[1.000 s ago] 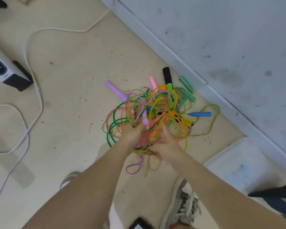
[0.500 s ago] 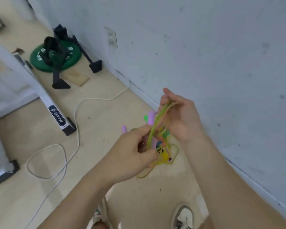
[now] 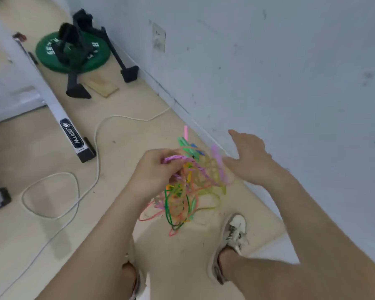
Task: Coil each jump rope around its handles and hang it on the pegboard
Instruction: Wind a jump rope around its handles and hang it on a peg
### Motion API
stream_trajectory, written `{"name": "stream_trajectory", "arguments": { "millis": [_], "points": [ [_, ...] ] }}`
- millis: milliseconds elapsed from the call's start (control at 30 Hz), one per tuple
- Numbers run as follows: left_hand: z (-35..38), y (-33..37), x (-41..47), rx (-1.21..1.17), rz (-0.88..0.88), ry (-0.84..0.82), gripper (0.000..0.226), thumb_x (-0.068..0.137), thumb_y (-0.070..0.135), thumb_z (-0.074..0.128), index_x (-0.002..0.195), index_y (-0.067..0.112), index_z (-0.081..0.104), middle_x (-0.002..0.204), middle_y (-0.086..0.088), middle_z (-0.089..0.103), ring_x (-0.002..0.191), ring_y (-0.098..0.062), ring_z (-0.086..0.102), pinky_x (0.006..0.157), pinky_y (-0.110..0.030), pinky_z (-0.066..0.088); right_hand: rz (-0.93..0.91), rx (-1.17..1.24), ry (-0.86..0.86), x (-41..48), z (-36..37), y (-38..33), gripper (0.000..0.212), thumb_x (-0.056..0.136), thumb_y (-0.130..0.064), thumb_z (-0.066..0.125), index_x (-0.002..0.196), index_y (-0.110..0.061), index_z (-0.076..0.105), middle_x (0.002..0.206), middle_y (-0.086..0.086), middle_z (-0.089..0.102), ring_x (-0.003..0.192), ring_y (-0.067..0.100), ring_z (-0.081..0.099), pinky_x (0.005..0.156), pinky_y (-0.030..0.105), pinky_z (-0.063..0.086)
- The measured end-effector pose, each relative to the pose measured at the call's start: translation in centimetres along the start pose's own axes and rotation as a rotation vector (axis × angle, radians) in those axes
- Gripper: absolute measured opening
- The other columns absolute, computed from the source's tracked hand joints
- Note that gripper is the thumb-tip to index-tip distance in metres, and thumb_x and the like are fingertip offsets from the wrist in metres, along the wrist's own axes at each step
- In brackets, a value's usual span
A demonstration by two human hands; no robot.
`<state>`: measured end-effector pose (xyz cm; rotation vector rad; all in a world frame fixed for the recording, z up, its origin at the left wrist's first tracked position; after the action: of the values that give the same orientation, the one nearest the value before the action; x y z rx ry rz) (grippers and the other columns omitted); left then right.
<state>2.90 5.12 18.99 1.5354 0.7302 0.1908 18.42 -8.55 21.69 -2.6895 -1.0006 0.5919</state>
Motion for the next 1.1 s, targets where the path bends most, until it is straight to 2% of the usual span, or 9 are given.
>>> {"name": "stream_trajectory", "arguments": {
  "millis": [100,200,367,500,633,767,900,1000,1100],
  "points": [
    [1.3,0.7,0.4,-0.108,-0.014,0.020,0.016,0.093,0.003,0.054,0.084,-0.005,0.063,0.057,-0.009,0.056,0.043,-0.012,0.046,0.045,-0.022,0.037,-0.188,0.598,-0.302,-1.0,3.4,-1.6,0.051,0.090,0.000,0.059,0.135,-0.022,0.050,0.130,0.005,0.057,0.116,0.011,0.055,0.099,0.015,0.040],
    [2.7,1.4,0.4,-0.226,-0.063,-0.030,0.021,0.097,0.006,0.048,0.091,-0.003,0.066,0.064,-0.009,0.063,0.049,-0.017,0.052,0.048,-0.023,0.040,-0.217,0.856,-0.482,-0.8,5.2,-2.6,0.041,0.073,-0.003,0.066,0.112,-0.011,0.061,0.089,-0.006,0.065,0.080,0.006,0.062,0.074,0.025,0.053],
    [1.1,1.4,1.0,0.410,0.068,0.115,0.040,0.095,0.034,0.047,0.068,0.010,0.065,0.058,-0.009,0.061,0.060,-0.027,0.061,0.060,-0.036,0.049,-0.062,0.942,-0.307,0.8,5.1,-2.6,0.022,0.089,0.002,0.057,0.077,-0.015,0.064,0.075,0.012,0.059,0.067,0.018,0.053,0.062,0.026,0.042],
    [0.8,1.0,0.9,0.833,0.202,0.218,0.046,0.094,0.043,0.034,0.077,0.013,0.064,0.068,-0.007,0.057,0.075,-0.035,0.057,0.069,-0.043,0.047,0.099,0.542,0.105,2.1,4.1,-0.5,0.024,0.080,-0.029,0.053,0.065,-0.012,0.059,0.074,0.020,0.063,0.067,0.020,0.054,0.060,0.031,0.038],
    [1.3,1.8,0.7,0.563,0.308,0.258,0.044,0.090,0.043,0.029,0.083,0.017,0.063,0.071,0.003,0.061,0.075,-0.025,0.056,0.072,-0.040,0.048,0.008,0.684,0.161,2.4,3.2,0.2,0.046,0.083,-0.006,0.062,0.124,-0.024,0.053,0.125,0.001,0.049,0.120,0.016,0.050,0.092,0.025,0.040],
    [2.6,2.8,0.3,0.197,0.410,0.140,0.030,0.097,0.024,0.037,0.103,0.023,0.067,0.099,0.014,0.065,0.096,-0.007,0.062,0.082,-0.019,0.047,-0.360,0.938,-0.453,1.4,5.4,-2.6,0.062,0.078,0.003,0.066,0.128,-0.029,0.048,0.118,-0.005,0.065,0.120,0.011,0.058,0.095,0.038,0.051],
    [2.7,4.2,0.4,-0.537,0.084,0.018,0.044,0.103,0.026,0.028,0.072,0.010,0.055,0.055,-0.009,0.053,0.058,-0.025,0.060,0.062,-0.027,0.054,-0.291,0.238,-0.480,1.8,8.6,-1.0,0.010,0.083,-0.037,0.056,0.089,-0.029,0.060,0.087,-0.007,0.063,0.093,0.015,0.060,0.098,0.048,0.044],
    [0.1,4.6,1.4,-0.897,-0.045,0.141,0.039,0.098,0.029,0.033,0.061,0.018,0.038,0.048,0.006,0.018,0.040,-0.010,0.016,0.037,-0.018,0.022,-0.202,0.128,-0.239,2.5,7.3,1.0,0.021,0.092,-0.027,0.049,0.082,-0.017,0.065,0.083,0.005,0.068,0.087,0.028,0.064,0.089,0.045,0.048],
    [-0.8,4.0,1.5,-0.454,-0.011,0.293,0.019,0.085,0.017,0.045,0.068,0.020,0.050,0.053,0.004,0.028,0.038,-0.010,0.020,0.036,-0.016,0.018,-0.105,0.577,0.300,2.2,2.8,0.8,0.020,0.088,-0.024,0.054,0.072,-0.022,0.065,0.061,0.001,0.067,0.062,0.023,0.066,0.068,0.042,0.055]
  ]
}}
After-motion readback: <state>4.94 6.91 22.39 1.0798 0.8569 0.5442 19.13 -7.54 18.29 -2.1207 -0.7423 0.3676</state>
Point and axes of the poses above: each hand's wrist, its own x-axis towards the middle knuckle, its own z-axis out of the palm, y = z × x, the point moved 2 cm from there along x, towards the middle knuckle
